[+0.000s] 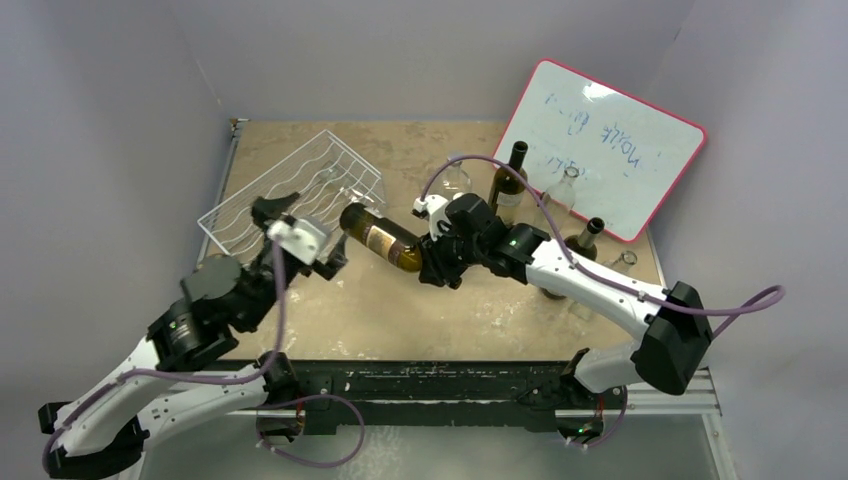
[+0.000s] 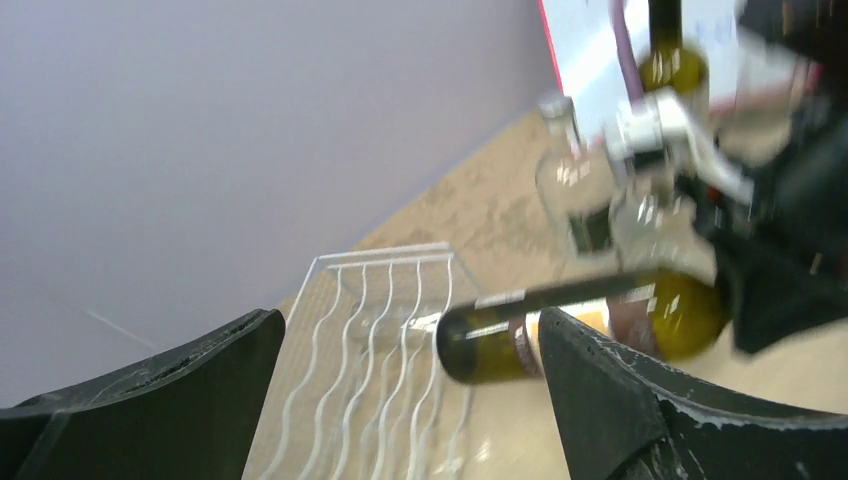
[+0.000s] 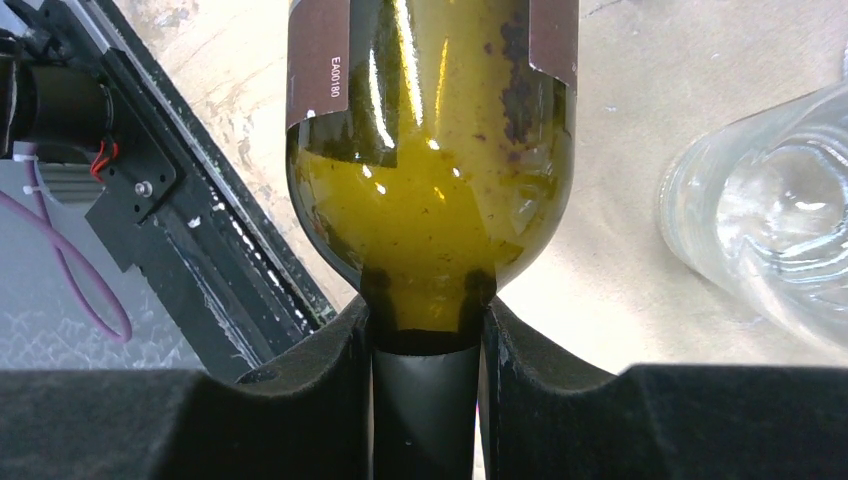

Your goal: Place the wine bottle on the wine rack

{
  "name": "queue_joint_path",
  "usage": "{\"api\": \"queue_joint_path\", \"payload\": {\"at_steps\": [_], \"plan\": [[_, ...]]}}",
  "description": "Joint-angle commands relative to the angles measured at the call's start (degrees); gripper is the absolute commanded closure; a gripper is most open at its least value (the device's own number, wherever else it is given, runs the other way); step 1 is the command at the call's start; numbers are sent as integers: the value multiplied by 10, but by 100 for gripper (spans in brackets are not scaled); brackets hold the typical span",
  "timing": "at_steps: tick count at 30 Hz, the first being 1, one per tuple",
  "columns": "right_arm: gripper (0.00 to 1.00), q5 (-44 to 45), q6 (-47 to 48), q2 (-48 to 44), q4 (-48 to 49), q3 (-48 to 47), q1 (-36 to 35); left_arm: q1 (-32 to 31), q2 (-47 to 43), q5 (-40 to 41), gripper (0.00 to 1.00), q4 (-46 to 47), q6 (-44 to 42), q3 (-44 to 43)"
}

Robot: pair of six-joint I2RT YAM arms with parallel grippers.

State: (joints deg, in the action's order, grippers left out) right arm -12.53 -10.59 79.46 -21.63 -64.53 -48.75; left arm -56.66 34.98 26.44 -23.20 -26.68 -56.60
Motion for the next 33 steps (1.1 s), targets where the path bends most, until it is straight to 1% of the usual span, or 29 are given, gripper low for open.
{"api": "queue_joint_path", "payload": {"at_steps": [1, 4, 7, 13, 17, 21, 27, 30, 33], "plan": [[100, -12, -32, -9, 126, 12, -3, 1, -26, 65, 0, 72, 211, -55], [100, -18, -50, 2, 145, 28, -3, 1, -29, 58, 0, 25, 271, -93], [100, -29, -66, 19, 173, 38, -8, 1, -19, 24, 0, -22, 285, -124], [100, -20, -96, 73, 202, 20, -21, 1, -8, 55, 0, -25, 310, -130], [100, -16, -111, 109, 240, 2, -24, 1, 10, 44, 0, -11, 323, -120], [100, 10, -133, 146, 268, -31, -30, 1, 34, 43, 0, -15, 343, -126], [100, 30, -146, 197, 333, -71, -42, 1, 76, 95, 0, -59, 370, -179], [100, 32, -143, 228, 344, -101, -44, 1, 84, 102, 0, -80, 366, -205], [100, 43, -138, 267, 357, -136, -45, 1, 80, 105, 0, -88, 362, -213]]}}
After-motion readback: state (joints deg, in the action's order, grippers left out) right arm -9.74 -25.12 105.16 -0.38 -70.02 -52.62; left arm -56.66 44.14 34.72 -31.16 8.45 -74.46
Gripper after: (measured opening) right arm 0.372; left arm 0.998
